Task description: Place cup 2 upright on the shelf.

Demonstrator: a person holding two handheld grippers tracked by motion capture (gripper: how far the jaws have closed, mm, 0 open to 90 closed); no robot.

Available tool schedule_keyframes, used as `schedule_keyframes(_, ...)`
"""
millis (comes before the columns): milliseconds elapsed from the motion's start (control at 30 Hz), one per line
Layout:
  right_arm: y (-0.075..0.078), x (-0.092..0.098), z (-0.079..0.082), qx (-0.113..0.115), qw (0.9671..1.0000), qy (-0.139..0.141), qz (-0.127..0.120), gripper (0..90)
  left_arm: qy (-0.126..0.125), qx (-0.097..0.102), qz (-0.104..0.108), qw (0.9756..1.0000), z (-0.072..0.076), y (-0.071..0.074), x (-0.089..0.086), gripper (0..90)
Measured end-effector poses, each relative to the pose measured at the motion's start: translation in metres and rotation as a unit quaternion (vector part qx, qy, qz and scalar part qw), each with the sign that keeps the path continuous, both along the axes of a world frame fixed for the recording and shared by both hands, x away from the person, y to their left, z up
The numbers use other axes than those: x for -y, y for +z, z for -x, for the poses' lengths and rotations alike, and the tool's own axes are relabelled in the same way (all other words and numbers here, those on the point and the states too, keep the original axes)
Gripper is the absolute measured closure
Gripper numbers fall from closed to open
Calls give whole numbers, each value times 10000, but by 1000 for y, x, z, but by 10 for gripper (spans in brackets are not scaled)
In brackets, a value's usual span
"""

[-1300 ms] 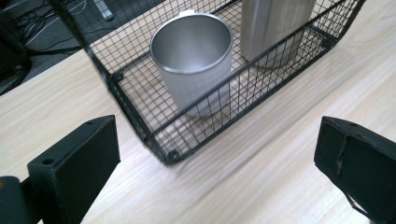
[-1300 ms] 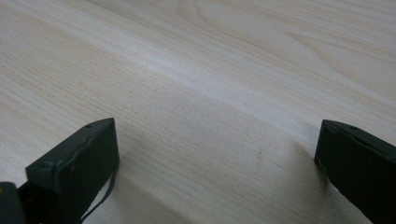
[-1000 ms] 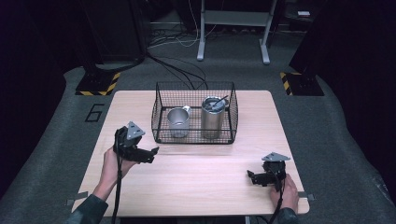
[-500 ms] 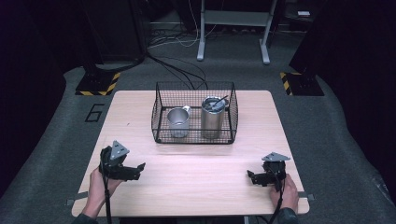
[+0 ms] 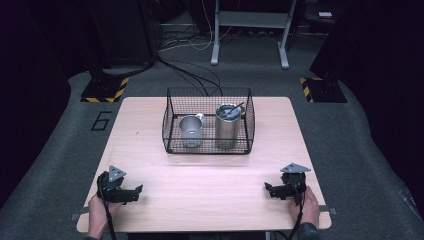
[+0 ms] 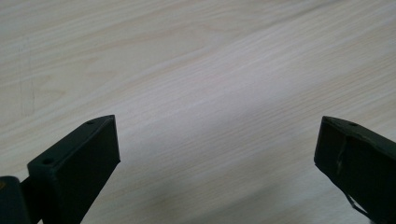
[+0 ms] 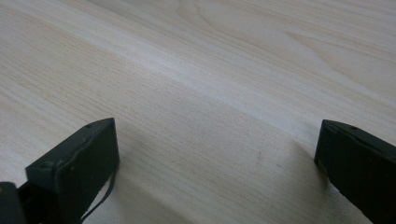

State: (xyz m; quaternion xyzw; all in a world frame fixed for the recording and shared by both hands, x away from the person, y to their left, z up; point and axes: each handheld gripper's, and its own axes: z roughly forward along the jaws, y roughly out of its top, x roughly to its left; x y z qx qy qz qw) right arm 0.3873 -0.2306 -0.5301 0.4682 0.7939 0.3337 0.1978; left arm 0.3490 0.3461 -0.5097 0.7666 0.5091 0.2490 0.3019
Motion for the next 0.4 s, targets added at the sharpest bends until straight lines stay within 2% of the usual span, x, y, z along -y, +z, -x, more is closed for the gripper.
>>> schedule_keyframes(33, 0, 0, 0, -1, 10000, -2, -1, 0, 22, 35, -66, 10000, 0, -2, -1, 2)
schedule_keyframes(67, 0, 0, 0, 0, 10000, 0, -1, 0, 107, 77, -9, 9999, 1, -4, -1, 2)
schedule_keyframes(100, 0, 0, 0, -1, 10000, -2, -2, 0, 80, 75, -17, 9999, 0, -5, -3, 3)
schedule_keyframes(233, 0, 0, 0, -1, 10000, 0, -1, 0, 179, -29, 50, 9998, -3, -15, -4, 3)
schedule_keyframes(300, 0, 0, 0, 0, 10000, 0, -1, 0, 183, -42, 1, 9998, -4, -19, -4, 3)
schedule_keyframes(367, 0, 0, 0, 7, 10000, 1, -5, 0, 243, 49, 174, 9995, -4, -22, -6, 2)
schedule_keyframes(400, 0, 0, 0, 6, 10000, 4, -3, 0, 249, 66, 166, 9995, -3, -22, -7, 2)
